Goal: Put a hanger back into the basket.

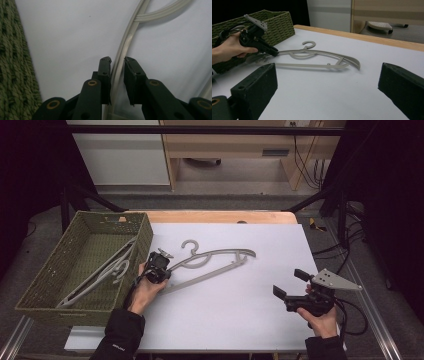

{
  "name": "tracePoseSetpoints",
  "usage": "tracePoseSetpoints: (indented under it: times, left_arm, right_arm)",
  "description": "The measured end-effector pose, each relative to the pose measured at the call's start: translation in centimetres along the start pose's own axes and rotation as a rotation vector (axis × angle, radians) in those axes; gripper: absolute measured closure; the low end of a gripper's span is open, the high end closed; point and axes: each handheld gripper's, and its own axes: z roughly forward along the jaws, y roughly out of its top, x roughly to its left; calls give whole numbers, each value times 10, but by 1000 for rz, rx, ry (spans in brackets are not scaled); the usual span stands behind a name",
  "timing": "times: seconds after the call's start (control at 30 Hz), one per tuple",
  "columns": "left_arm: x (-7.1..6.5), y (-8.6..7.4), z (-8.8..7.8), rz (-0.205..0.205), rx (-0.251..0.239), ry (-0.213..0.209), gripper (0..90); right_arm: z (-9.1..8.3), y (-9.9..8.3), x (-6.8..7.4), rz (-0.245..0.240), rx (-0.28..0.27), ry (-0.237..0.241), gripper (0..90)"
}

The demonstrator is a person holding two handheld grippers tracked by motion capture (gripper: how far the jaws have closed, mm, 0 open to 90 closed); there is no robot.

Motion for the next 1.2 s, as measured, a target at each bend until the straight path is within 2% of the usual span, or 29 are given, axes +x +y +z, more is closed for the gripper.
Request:
tracePoseSetpoints:
  times: [0.1,0.2,0.3,0.43,0.57,0.63,0.73,0.83,0.93,0.97,1.07,1.2]
  left_arm:
    - [-5,-1,-4,23,21,-10,773]
    - [-12,-6,-10,53,39,-45,792]
    - [-20,-16,-19,75,37,-85,812]
    - [-30,-30,-29,79,24,-90,813]
    - [-32,-43,-35,36,-5,-133,810]
    - [-32,-46,-36,45,-14,-145,800]
    - [-31,-48,-35,80,3,-149,744]
    - [-30,-48,-35,91,7,-163,745]
    - [-29,-47,-35,91,24,-176,747]
    - [-29,-46,-34,75,36,-183,748]
    - [-32,-45,-35,81,49,-165,756]
    - [-39,-45,-36,85,47,-115,787]
  right_arm:
    - [0,0,0,1,-2,-1,25]
    - [0,0,1,2,-4,0,25]
    - [-2,1,0,-4,-5,-1,25]
    - [-1,1,1,0,-5,-3,25]
    - [0,1,2,-1,-4,0,26]
    - [0,0,1,0,-2,-2,26]
    - [1,0,2,0,2,0,25]
    - [1,0,2,-3,1,-1,25]
    - [0,1,1,1,-3,-2,26]
    - [0,1,1,-1,-4,-2,25]
    - [0,1,2,-6,-2,3,25]
    - [1,2,4,-4,-2,4,25]
